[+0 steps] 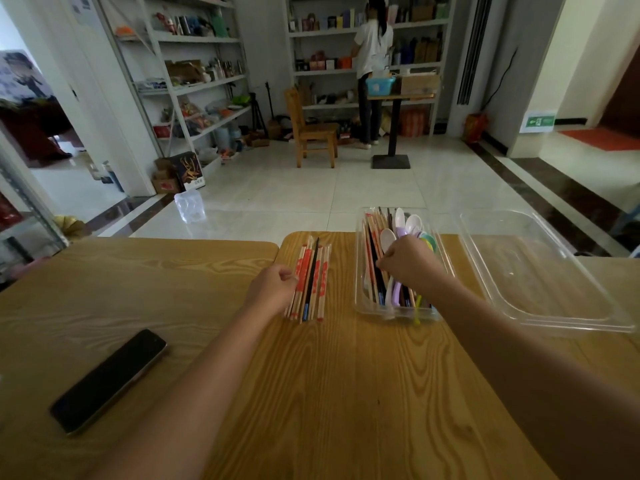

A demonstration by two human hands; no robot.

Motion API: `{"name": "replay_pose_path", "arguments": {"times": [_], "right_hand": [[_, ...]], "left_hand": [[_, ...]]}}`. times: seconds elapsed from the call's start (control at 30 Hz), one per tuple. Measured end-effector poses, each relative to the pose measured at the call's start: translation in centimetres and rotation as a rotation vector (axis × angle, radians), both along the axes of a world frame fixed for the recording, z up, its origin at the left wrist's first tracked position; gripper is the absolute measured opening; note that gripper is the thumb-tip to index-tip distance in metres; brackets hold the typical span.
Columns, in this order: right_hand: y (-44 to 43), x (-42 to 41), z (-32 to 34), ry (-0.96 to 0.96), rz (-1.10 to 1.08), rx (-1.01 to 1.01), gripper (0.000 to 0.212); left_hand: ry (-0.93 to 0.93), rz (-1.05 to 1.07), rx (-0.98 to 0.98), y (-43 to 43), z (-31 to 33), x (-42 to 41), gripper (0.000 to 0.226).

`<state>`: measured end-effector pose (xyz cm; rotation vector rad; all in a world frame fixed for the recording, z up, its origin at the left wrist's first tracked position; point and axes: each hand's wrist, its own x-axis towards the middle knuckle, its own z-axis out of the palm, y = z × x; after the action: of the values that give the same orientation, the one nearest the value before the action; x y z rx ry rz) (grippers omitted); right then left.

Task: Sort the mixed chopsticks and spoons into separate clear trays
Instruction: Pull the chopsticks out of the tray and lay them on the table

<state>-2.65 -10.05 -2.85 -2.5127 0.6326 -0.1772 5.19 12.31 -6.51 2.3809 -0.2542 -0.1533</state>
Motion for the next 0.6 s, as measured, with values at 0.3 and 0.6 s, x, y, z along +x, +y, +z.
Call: {"name": "replay_pose_path", "arguments": {"times": [0.3,0.6], "right_hand": [[2.7,0.1,-0.2,0.065,0.001,-0.27,0.024],[0.2,0.9,1.6,-0.156,-0.121,0.3,0.017]], "left_hand": [[0.008,-0.14,-0.115,-1.1,2.1,-1.0,0.025],[0.013,-0.2,-0.241,-2.9,2.8,-2.5,0.021]]}}
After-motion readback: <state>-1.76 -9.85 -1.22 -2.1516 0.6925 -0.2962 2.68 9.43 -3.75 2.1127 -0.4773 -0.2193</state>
